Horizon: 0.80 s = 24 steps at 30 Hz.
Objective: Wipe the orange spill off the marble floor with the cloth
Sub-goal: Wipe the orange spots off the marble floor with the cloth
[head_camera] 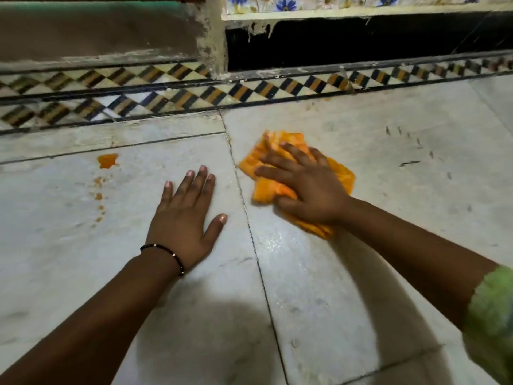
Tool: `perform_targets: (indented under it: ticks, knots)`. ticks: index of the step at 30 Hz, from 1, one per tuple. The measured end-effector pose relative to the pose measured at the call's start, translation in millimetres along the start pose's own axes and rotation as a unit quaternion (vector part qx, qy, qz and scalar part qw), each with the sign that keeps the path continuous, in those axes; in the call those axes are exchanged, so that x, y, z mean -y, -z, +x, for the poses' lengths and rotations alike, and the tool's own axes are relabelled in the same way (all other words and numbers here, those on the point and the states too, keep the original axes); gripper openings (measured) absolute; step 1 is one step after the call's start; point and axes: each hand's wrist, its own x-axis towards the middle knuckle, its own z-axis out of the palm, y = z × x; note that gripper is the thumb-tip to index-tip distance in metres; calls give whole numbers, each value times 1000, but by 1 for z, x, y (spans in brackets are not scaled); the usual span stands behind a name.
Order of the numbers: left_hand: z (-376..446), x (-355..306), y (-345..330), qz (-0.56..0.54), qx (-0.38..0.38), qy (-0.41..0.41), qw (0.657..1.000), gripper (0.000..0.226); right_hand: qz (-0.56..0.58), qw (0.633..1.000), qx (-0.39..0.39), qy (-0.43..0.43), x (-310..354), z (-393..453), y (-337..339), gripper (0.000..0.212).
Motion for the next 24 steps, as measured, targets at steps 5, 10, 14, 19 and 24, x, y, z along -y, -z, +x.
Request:
perform_targets:
  ticks: [5, 10, 14, 19, 24]
  knots:
    - [-1, -4, -2, 15, -4, 9, 1000, 75, 7, 972, -12, -236, -28, 22, 5, 67]
    - [-9, 2, 8, -13, 15, 14, 1000, 82, 16, 983, 23, -183, 48, 77, 2, 61]
    - [-49, 41, 33, 16, 8, -26, 999, 64, -18, 1000, -1, 16, 69, 19, -9, 67]
    - [-110, 120, 63, 108, 66, -144, 981, 46, -25, 996, 59, -57, 61, 38, -3, 77]
    - [-142, 148, 67, 76, 101, 9, 992, 80, 24, 974, 64, -217, 136, 100, -2, 65]
